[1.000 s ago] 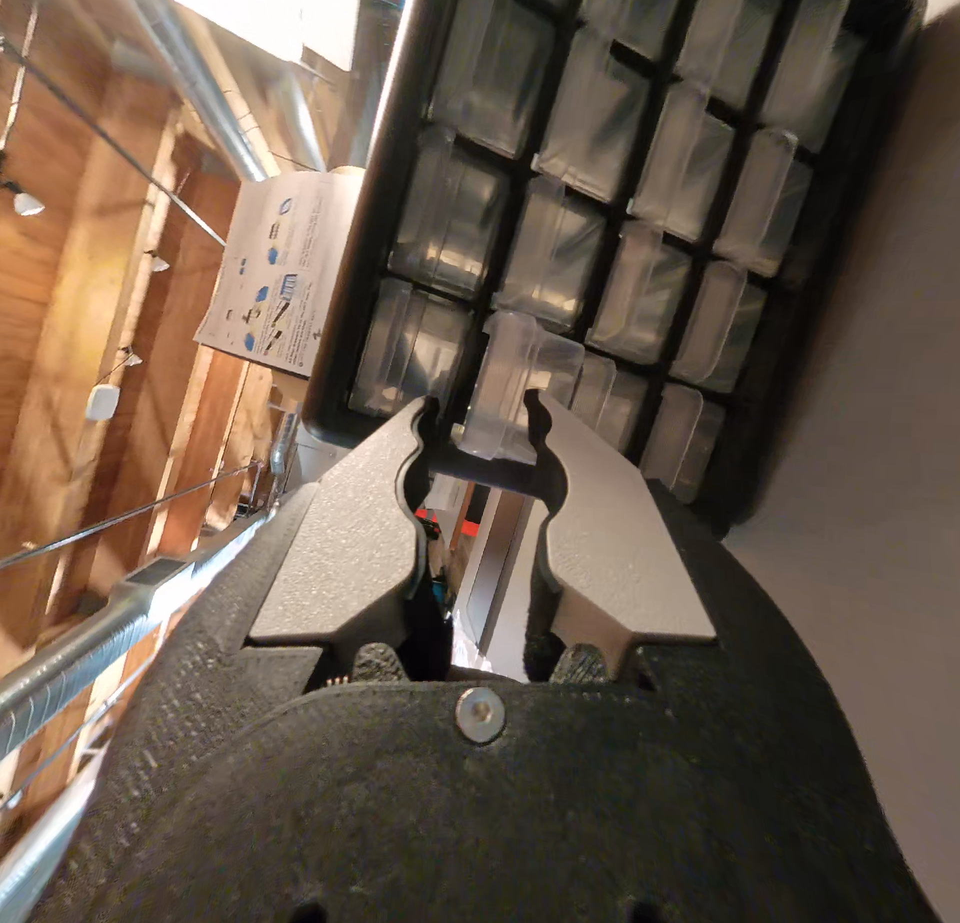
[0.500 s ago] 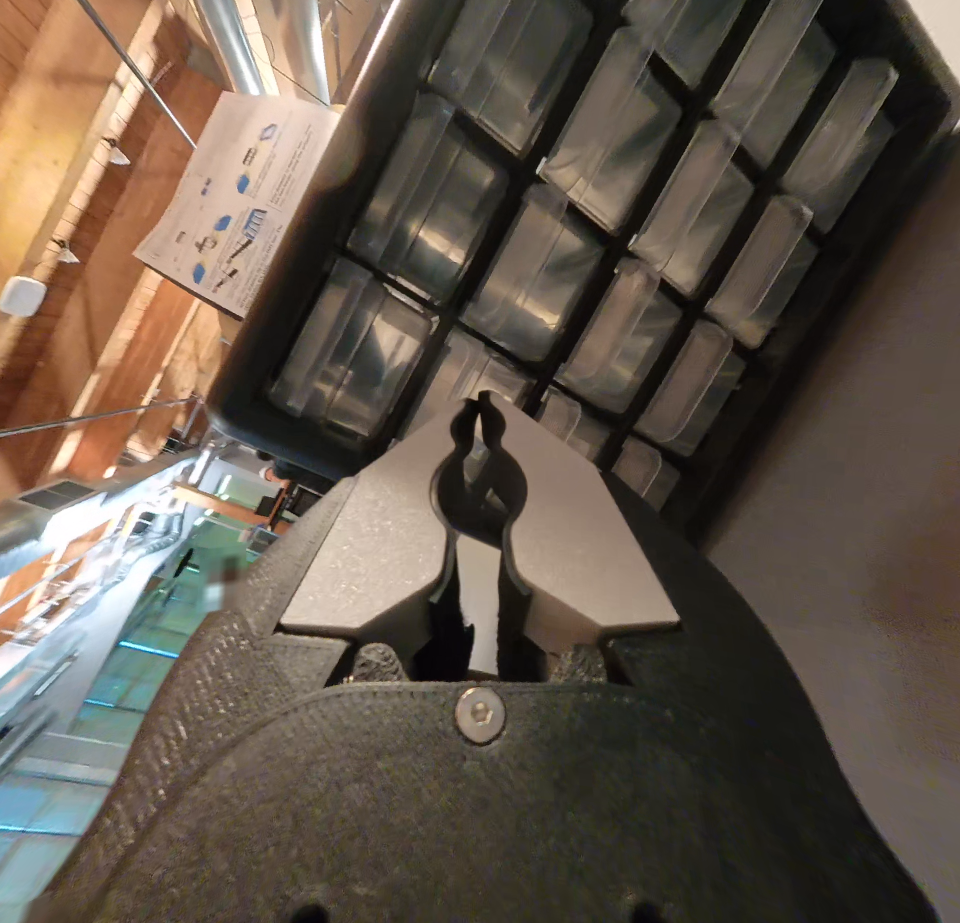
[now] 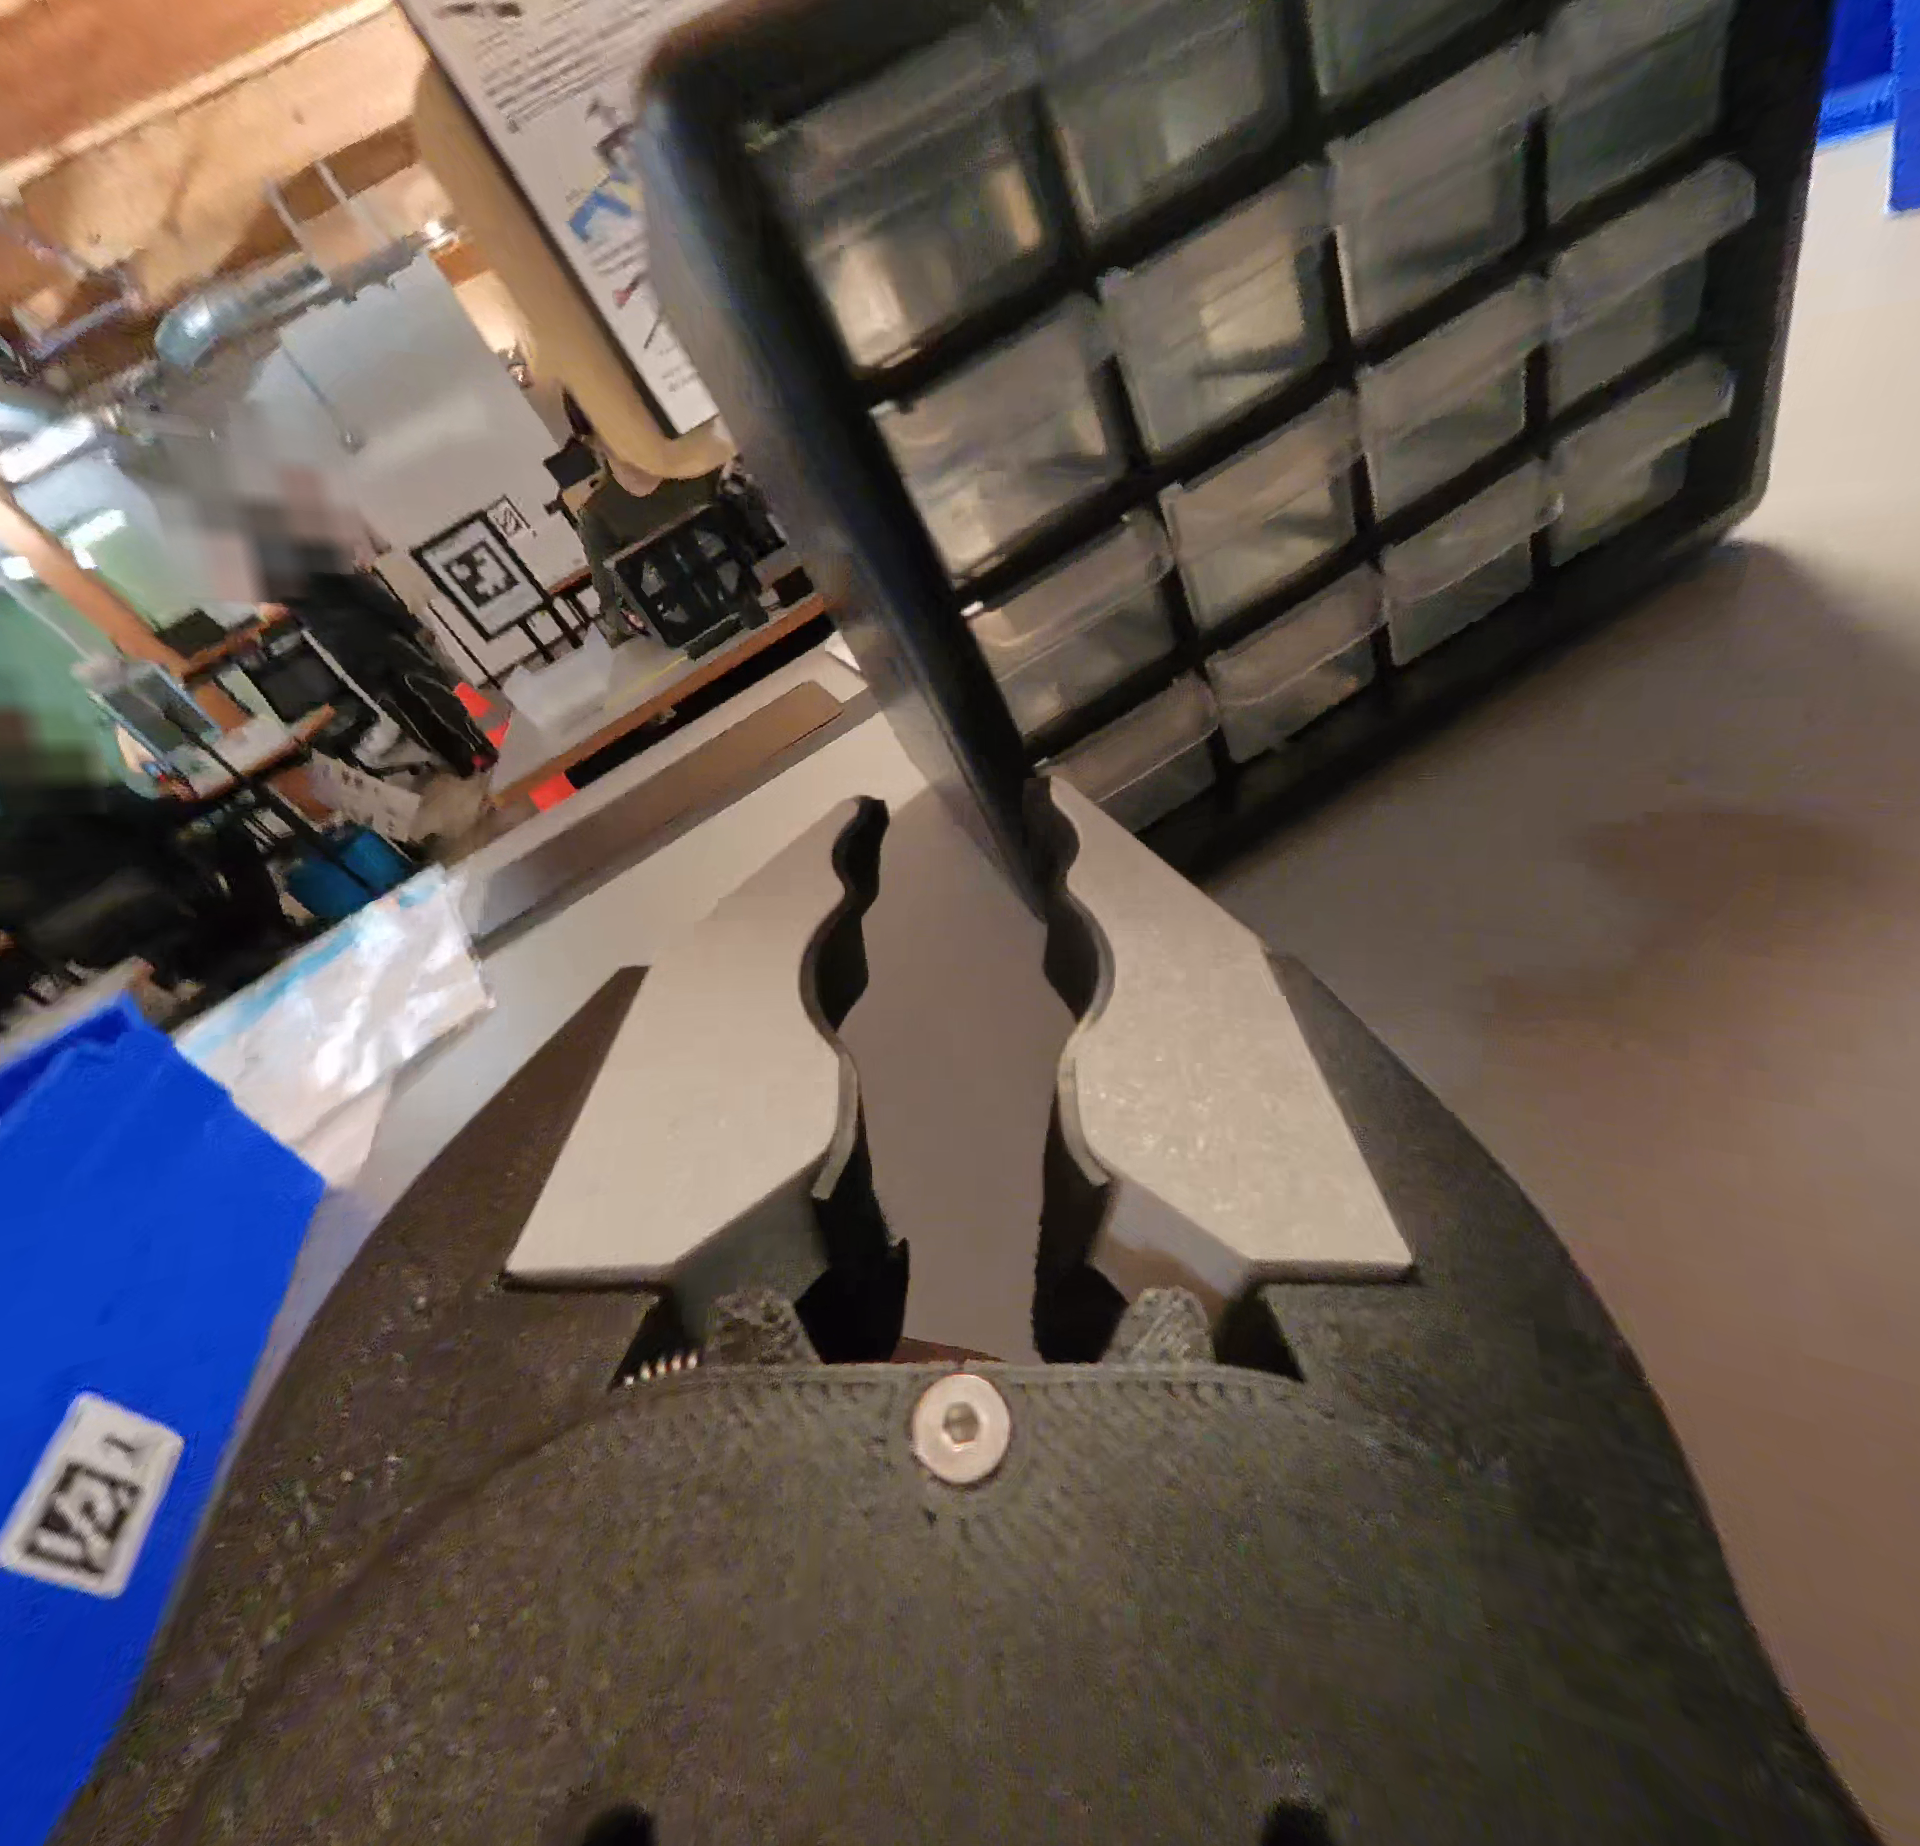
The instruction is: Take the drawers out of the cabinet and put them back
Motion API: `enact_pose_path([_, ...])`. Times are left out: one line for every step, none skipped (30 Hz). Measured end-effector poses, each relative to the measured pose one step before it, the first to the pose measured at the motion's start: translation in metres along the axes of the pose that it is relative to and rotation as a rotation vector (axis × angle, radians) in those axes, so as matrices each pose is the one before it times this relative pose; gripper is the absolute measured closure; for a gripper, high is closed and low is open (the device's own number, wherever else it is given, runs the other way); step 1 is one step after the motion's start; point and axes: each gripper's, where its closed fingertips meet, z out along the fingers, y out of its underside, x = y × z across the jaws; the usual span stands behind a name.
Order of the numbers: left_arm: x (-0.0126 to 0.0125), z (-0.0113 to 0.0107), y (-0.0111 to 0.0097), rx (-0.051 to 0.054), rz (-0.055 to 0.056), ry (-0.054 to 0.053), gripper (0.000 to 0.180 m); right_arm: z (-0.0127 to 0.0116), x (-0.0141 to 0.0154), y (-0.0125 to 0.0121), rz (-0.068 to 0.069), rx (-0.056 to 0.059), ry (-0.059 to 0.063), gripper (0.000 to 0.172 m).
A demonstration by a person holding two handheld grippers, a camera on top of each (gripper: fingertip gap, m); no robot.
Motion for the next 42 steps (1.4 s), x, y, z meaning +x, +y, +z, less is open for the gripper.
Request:
enact_pose_path([-0.00379, -0.00579, -0.00047, 0.0053, -0.055, -0.0042, 0.151, -0.00177, -0.00069, 0.00134, -0.0016, -0.0015, 0.0104, 0.118])
enact_pose_path([-0.00398, -0.00528, -0.00007, 0.0041, -0.0556, -0.0048, 0.149, -0.00172, -0.00096, 0.00234, -0.0022, -0.0046, 0.0122, 0.118])
enact_pose_path([-0.00397, -0.00493, -0.00034, 0.0036, -0.0476, -0.0053, 0.148, -0.00201, -0.00167, 0.00352, 0.0006, -0.0067, 0.0142, 0.118])
enact_pose_path([-0.00314, -0.00435, -0.00017, 0.0025, -0.0433, -0.0007, 0.146, -0.00389, -0.00338, 0.00547, 0.0079, 0.0005, 0.0121, 0.116])
enact_pose_path([-0.00277, -0.0038, 0.00052, -0.0027, -0.0394, -0.0002, 0.144, -0.00751, -0.00402, 0.00191, 0.0277, 0.044, 0.0132, 0.117])
enact_pose_path([-0.00246, -0.00327, 0.00146, -0.0087, -0.0337, -0.0008, 0.142, -0.00881, -0.0048, 0.00391, 0.0369, 0.0355, 0.0073, 0.117])
enact_pose_path([-0.00197, -0.00317, 0.00129, -0.0083, -0.0248, -0.0012, 0.141, -0.0121, -0.00382, 0.00318, 0.0433, 0.0531, 0.0185, 0.118])
enact_pose_path([-0.00175, -0.00355, 0.00069, -0.003, -0.0159, -0.0033, 0.141, -0.01356, -0.00485, 0.00782, 0.0207, 0.0301, 0.0173, 0.118])
enact_pose_path([-0.00122, -0.00361, 0.00008, 0.0019, -0.0085, -0.0031, 0.141, -0.01405, -0.00371, 0.01191, -0.0049, 0.0076, 0.0305, 0.118])
enact_pose_path([-0.0003, -0.00379, -0.00048, 0.006, -0.0018, 0.0012, 0.141, -0.0142, -0.00161, 0.01195, -0.0232, 0.0044, 0.0427, 0.118])
enact_pose_path([0.00002, -0.00379, -0.00074, 0.0072, 0.0024, 0.0013, 0.141, -0.01381, 0.00079, 0.01194, -0.0145, -0.0029, 0.0468, 0.117])
enact_pose_path([-0.00053, -0.0034, -0.00011, 0.0028, 0.0036, -0.003, 0.141, -0.0134, 0.00165, 0.01243, 0.0008, -0.0151, 0.0388, 0.116])
enact_pose_path([-0.00114, -0.00324, 0.00039, -0.0007, 0.0042, -0.0049, 0.141, -0.01359, 0.00229, 0.01093, 0.0036, -0.0132, 0.0369, 0.115])
enact_pose_path([-0.0022, -0.00363, 0.00044, -0.0012, 0.005, -0.0081, 0.141, -0.01439, 0.00359, 0.00781, -0.0047, -0.0044, 0.0453, 0.115])
enact_pose_path([-0.00411, -0.00407, 0.00104, -0.0039, 0.0057, -0.0155, 0.139, -0.01521, 0.00529, 0.00589, -0.0139, -0.0063, 0.054, 0.114])
enact_pose_path([-0.0063, -0.00471, 0.00163, -0.0069, 0.0058, -0.0244, 0.136, -0.01613, 0.00678, 0.00369, -0.0245, -0.0054, 0.06, 0.113])
enact_pose_path([-0.00916, -0.00567, 0.00171, -0.0071, 0.0069, -0.0356, 0.132, -0.01637, 0.00825, 0.00255, -0.0308, -0.0078, 0.0609, 0.112])
enact_pose_path([-0.012, -0.00668, 0.00214, -0.0094, 0.0109, -0.0476, 0.131, -0.01637, 0.01067, 0.00196, -0.0307, -0.0093, 0.0668, 0.111])
enact_pose_path([-0.01468, -0.00732, 0.00348, -0.0173, 0.0141, -0.0571, 0.128, -0.01532, 0.01342, 0.00281, -0.0308, -0.0139, 0.0728, 0.111])
enact_pose_path([-0.01704, -0.0074, 0.00448, -0.024, 0.0141, -0.064, 0.124, -0.01356, 0.01506, 0.00476, -0.0301, -0.0205, 0.073, 0.11])
enact_pose_path([-0.01907, -0.00725, 0.00434, -0.025, 0.0131, -0.0701, 0.122, -0.01086, 0.01579, 0.00718, -0.0272, -0.0283, 0.0674, 0.11])
enact_pose_path([-0.0207, -0.00682, 0.00379, -0.0221, 0.0113, -0.0743, 0.119, -0.00774, 0.01539, 0.00937, -0.0212, -0.0319, 0.0583, 0.109])
enact_pose_path([-0.02114, -0.00594, 0.00297, -0.0185, 0.007, -0.0727, 0.117, -0.00433, 0.01407, 0.0109, -0.0081, -0.0318, 0.0454, 0.108])
enact_pose_path([-0.02008, -0.00472, 0.00204, -0.0156, 0.0009, -0.0653, 0.113, -0.0016, 0.0124, 0.0119, 0.0061, -0.0346, 0.0341, 0.106])
enact_pose_path([-0.01861, -0.00322, 0.00137, -0.0134, -0.0062, -0.0564, 0.11, 0.00004, 0.0099, 0.01099, 0.0116, -0.0312, 0.0247, 0.103])
enact_pose_path([-0.01692, -0.00147, 0.00153, -0.0143, -0.0132, -0.0485, 0.109, 0.00091, 0.00616, 0.00917, 0.0117, -0.0239, 0.0097, 0.103])
enact_pose_path([-0.0151, 0.00047, 0.00276, -0.0212, -0.0169, -0.0411, 0.109, 0.00166, 0.00311, 0.00743, 0.0139, -0.0194, -0.0017, 0.103])
enact_pose_path([-0.01298, 0.00272, 0.00483, -0.033, -0.0173, -0.0322, 0.108, 0.00286, 0.00149, 0.00566, 0.0126, -0.0131, -0.0055, 0.103])
enact_pose_path([-0.01067, 0.00482, 0.00717, -0.0454, -0.0158, -0.0228, 0.105, 0.00418, 0.00018, 0.00501, 0.0095, -0.0131, -0.0085, 0.103])
enact_pose_path([-0.00908, 0.0065, 0.00853, -0.0498, -0.0129, -0.0174, 0.104, 0.00523, -0.00074, 0.00508, 0.0055, -0.0204, -0.0099, 0.103])
enact_pose_path([-0.00654, 0.00771, 0.0082, -0.0437, -0.0089, -0.0054, 0.096, 0.00564, -0.00124, 0.00379, -0.002, -0.0183, -0.0067, 0.102])
enact_pose_path([-0.00351, 0.00794, 0.00739, -0.0375, -0.0103, 0.0105, 0.095, 0.00597, -0.00122, 0.00287, -0.0049, -0.0166, -0.0036, 0.103])
enact_pose_path([-0.00112, 0.00749, 0.00675, -0.0353, -0.0144, 0.0209, 0.092, 0.00597, -0.00116, 0.00273, -0.0037, -0.0199, -0.002, 0.103])
enact_pose_path([0.00038, 0.00655, 0.00606, -0.0334, -0.0124, 0.0251, 0.095, 0.00542, -0.00135, 0.00169, -0.0041, -0.0172, -0.0008, 0.104])
enact_pose_path([0.0012, 0.0047, 0.0049, -0.0266, -0.0028, 0.0209, 0.096, 0.0044, -0.00111, 0.00014, -0.0045, -0.01, 0.0029, 0.106])
enact_pose_path([0.00123, 0.00245, 0.00257, -0.0097, 0.0072, 0.0132, 0.098, 0.00351, -0.00067, -0.00067, -0.005, -0.0049, 0.0062, 0.111])
enact_pose_path([0.00208, 0.00039, 0.00031, 0.0084, 0.0145, 0.0105, 0.104, 0.00303, 0.0003, -0.00033, -0.0043, -0.0044, 0.0121, 0.121])
enact_pose_path([0.00383, -0.00125, -0.00074, 0.0176, 0.0235, 0.0152, 0.115, 0.00256, 0.00146, 0.00041, -0.0011, -0.006, 0.0184, 0.128])
enact_pose_path([0.00419, -0.00168, -0.00083, 0.0173, 0.0298, 0.0132, 0.123, 0.00202, 0.00114, 0.00082, 0.0, -0.0058, 0.0159, 0.136])
enact_pose_path([0.00297, -0.00147, -0.00059, 0.0122, 0.0326, 0.0032, 0.129, 0.00148, 0.00052, 0.00066, 0.0003, -0.0012, 0.0113, 0.144])
enact_pose_path([0.00245, -0.00072, -0.00016, 0.0078, 0.0317, 0.0009, 0.135, 0.00084, 0.00095, -0.00045, 0.0004, 0.0064, 0.0139, 0.148])
enact_pose_path([0.00289, 0.00003, 0.00006, 0.0046, 0.0239, 0.0075, 0.142, 0.00001, 0.00112, -0.00081, -0.0037, 0.0073, 0.013, 0.155])
